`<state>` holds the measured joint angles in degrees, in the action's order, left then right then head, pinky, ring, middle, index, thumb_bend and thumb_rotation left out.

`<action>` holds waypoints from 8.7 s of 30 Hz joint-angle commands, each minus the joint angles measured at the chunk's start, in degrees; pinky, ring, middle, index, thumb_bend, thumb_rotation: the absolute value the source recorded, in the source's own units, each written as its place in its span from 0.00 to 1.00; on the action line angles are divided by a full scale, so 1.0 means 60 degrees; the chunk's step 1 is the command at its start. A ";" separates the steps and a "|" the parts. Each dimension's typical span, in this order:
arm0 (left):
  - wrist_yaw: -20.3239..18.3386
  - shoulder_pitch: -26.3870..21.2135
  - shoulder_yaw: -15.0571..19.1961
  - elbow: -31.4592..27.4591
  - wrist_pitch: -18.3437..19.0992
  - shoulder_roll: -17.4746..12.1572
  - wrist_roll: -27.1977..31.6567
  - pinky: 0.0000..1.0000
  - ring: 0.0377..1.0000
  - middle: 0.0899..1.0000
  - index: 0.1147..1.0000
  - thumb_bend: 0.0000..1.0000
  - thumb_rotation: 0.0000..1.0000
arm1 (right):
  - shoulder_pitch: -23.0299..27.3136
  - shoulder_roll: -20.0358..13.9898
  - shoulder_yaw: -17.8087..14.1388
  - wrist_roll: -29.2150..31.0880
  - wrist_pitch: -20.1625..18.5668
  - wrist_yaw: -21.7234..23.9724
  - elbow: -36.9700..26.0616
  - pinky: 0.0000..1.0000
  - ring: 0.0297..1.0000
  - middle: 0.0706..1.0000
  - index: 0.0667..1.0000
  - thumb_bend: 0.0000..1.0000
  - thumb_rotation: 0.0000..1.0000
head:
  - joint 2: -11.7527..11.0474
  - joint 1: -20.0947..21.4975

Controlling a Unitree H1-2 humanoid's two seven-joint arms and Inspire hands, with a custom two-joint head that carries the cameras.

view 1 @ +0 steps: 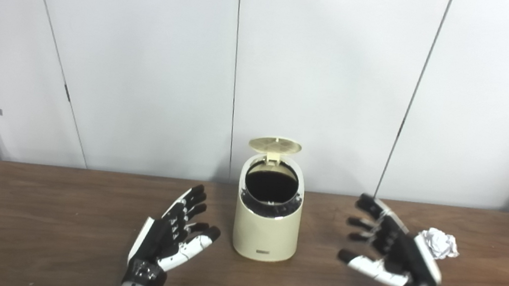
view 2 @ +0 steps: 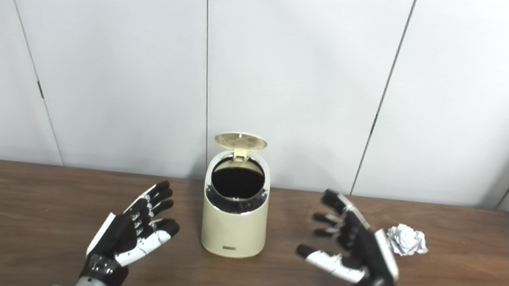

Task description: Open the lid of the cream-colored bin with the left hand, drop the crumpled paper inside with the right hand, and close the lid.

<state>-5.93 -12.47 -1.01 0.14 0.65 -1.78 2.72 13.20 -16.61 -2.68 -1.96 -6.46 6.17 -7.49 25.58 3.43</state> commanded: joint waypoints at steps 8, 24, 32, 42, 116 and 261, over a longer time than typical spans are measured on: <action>0.0020 -0.0378 0.0040 0.0119 -0.0554 -0.0215 -0.0105 0.79 0.89 0.91 0.96 0.72 0.31 | 0.1675 -0.3196 0.0986 -0.3216 -0.1210 0.1199 -0.0469 0.60 0.79 0.89 0.85 0.88 0.17 | -0.0241 0.0820; -0.0111 -0.0519 0.0154 0.0158 -0.0570 -0.0697 0.0004 0.74 0.87 0.91 0.96 0.72 0.30 | 0.3514 -0.4815 0.2276 -0.5245 -0.3359 0.4082 0.0155 0.74 0.89 0.89 0.84 0.87 0.06 | -0.0390 0.2227; 0.0070 -0.0584 0.0220 0.0202 -0.0513 -0.0822 -0.0422 0.69 0.84 0.88 0.94 0.70 0.32 | 0.4128 -0.4689 0.2922 -0.5840 -0.2676 0.4052 0.1552 0.80 0.89 0.90 0.85 0.88 0.11 | -0.0408 0.2471; 0.0054 -0.0548 0.0186 0.0193 -0.0494 -0.0800 -0.0424 0.72 0.86 0.88 0.93 0.70 0.27 | 0.4559 -0.4378 0.3186 -0.6288 -0.2397 0.3857 0.2815 0.75 0.90 0.91 0.85 0.88 0.12 | -0.0368 0.2470; -0.0275 -0.0438 -0.0002 0.0192 -0.0431 -0.0907 -0.0424 0.76 0.86 0.90 0.94 0.65 0.24 | 0.4626 -0.3821 0.2521 -0.6240 -0.1433 0.3132 0.1104 0.45 0.41 0.47 0.44 0.52 0.00 | -0.0113 0.1968; 0.0059 -0.0541 -0.0374 0.0557 -0.0571 -0.0195 -0.0856 0.72 0.84 0.87 0.90 0.71 0.23 | 0.5044 -0.0161 0.3805 -0.7375 0.1563 0.1220 0.1530 0.57 0.69 0.74 0.67 0.81 0.00 | -0.0049 0.0042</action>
<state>-5.72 -13.59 -3.27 4.68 -1.14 -2.62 -2.28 41.92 -16.91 21.64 -46.17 1.57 16.31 2.83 25.22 3.60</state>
